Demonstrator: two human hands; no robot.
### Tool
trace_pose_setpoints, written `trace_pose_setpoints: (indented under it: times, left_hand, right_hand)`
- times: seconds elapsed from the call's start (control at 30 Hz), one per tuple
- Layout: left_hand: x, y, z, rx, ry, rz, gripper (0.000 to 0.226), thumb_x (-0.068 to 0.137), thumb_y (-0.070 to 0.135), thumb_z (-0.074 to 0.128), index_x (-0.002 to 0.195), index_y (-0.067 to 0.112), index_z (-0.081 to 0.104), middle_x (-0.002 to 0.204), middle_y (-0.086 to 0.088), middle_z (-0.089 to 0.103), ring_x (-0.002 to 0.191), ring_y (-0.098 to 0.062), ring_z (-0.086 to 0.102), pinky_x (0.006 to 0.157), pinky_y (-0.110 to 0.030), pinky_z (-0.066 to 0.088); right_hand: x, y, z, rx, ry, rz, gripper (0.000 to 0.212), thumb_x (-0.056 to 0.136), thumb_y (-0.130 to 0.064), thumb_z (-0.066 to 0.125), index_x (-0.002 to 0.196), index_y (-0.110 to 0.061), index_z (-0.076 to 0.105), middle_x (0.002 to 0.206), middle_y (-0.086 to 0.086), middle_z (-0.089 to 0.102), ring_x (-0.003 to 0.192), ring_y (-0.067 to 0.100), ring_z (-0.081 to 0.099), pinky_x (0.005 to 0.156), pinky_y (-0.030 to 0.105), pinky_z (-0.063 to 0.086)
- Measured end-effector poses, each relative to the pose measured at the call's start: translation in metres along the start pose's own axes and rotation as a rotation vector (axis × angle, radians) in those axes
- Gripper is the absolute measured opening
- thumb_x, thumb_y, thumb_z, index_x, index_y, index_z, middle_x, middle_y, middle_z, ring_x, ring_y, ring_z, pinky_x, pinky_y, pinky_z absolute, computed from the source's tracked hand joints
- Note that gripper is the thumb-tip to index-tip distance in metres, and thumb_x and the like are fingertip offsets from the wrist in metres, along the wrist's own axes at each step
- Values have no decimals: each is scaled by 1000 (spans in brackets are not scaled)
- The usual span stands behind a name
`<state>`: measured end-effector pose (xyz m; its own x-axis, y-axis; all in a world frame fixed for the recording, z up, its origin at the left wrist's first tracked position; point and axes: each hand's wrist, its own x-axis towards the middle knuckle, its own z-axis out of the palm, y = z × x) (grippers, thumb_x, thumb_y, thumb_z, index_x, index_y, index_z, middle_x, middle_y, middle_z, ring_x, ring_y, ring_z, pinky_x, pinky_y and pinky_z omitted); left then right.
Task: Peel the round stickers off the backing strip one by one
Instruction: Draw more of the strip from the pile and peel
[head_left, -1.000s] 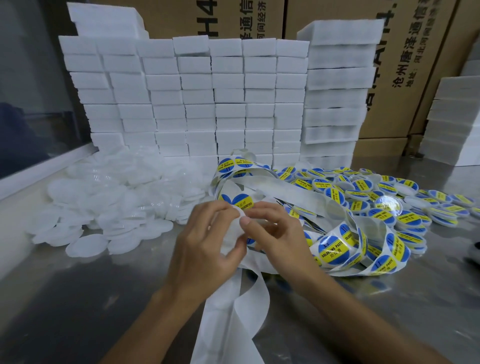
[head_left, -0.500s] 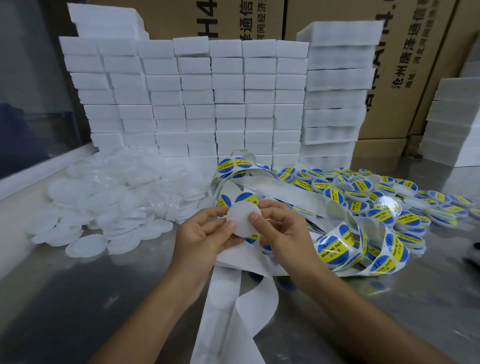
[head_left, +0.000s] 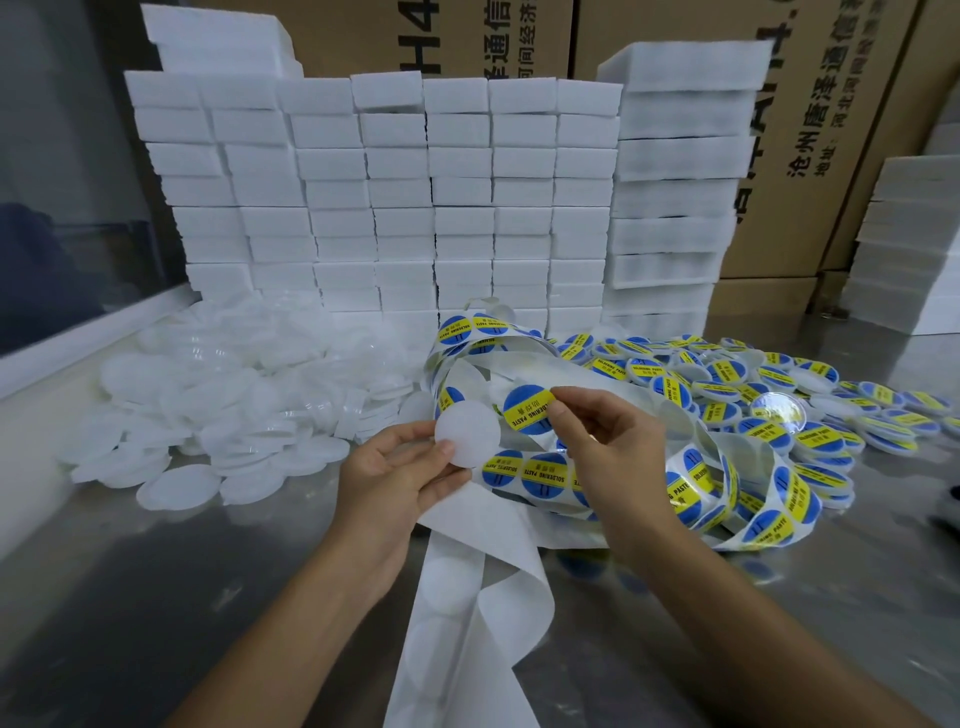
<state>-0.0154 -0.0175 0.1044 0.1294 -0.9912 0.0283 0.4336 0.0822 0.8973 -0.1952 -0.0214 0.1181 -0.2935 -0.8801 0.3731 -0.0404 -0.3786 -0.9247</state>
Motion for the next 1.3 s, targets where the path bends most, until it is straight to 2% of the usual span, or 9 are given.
trace_pose_setpoints:
  times: [0.1, 0.23, 0.4, 0.53, 0.7, 0.87, 1.17, 1.3]
  left_hand:
    - [0, 0, 0, -9, 6, -4, 18, 82, -4, 69, 99, 1, 64, 89, -16, 75, 81, -27, 75, 65, -28, 59]
    - [0, 0, 0, -10, 11, -17, 19, 82, -4, 69, 99, 1, 64, 89, -15, 76, 81, -27, 75, 64, -27, 59]
    - [-1, -1, 2, -23, 0, -16, 23, 75, -6, 72, 97, -1, 64, 87, -18, 75, 78, -27, 75, 64, -26, 59]
    - [-3, 1, 4, -26, -46, -7, 42, 63, 7, 76, 101, -4, 62, 91, -20, 75, 83, -29, 74, 66, -27, 59]
    - [-3, 1, 4, -22, -55, -5, 48, 59, 9, 76, 103, -4, 62, 91, -20, 75, 83, -29, 74, 65, -27, 59]
    - [-3, 1, 4, -6, -70, -4, 45, 58, 9, 77, 99, -3, 63, 90, -19, 75, 83, -28, 74, 65, -27, 59]
    - [-5, 4, 4, 15, -78, 4, 44, 58, 10, 78, 98, -1, 64, 90, -18, 75, 83, -28, 75, 64, -27, 59]
    - [-7, 5, 5, 41, -77, 18, 43, 57, 11, 78, 96, -1, 64, 90, -18, 75, 82, -28, 75, 64, -27, 59]
  right_hand:
    - [0, -1, 0, 15, -17, -3, 13, 88, -17, 72, 82, -29, 73, 80, -12, 74, 73, -2, 65, 65, 13, 50]
    - [-1, -5, -1, 23, -77, -6, 9, 87, -20, 73, 82, -27, 75, 90, -3, 72, 73, -2, 64, 62, 12, 49]
    - [-5, -9, 1, 139, -193, 74, 9, 89, -13, 69, 88, -20, 76, 75, -5, 74, 61, 2, 63, 60, 16, 52]
    - [-10, -5, 5, 103, -266, 48, 9, 88, -8, 70, 94, -11, 76, 83, -1, 77, 66, 2, 67, 60, 13, 50]
    - [-11, 2, 8, 84, -274, 52, 10, 86, -9, 72, 90, -16, 77, 85, 0, 78, 83, 20, 73, 68, 20, 57]
    - [-10, 4, 8, 50, -261, 49, 9, 86, -13, 73, 90, -20, 77, 86, 3, 77, 89, 35, 69, 74, 38, 58]
    - [-8, 7, 7, 23, -269, 21, 9, 86, -15, 73, 92, -20, 77, 86, 3, 77, 90, 37, 69, 75, 42, 58]
    - [-8, 8, 6, -53, -270, -56, 10, 87, -15, 73, 92, -21, 77, 85, -3, 77, 83, 29, 71, 73, 42, 60]
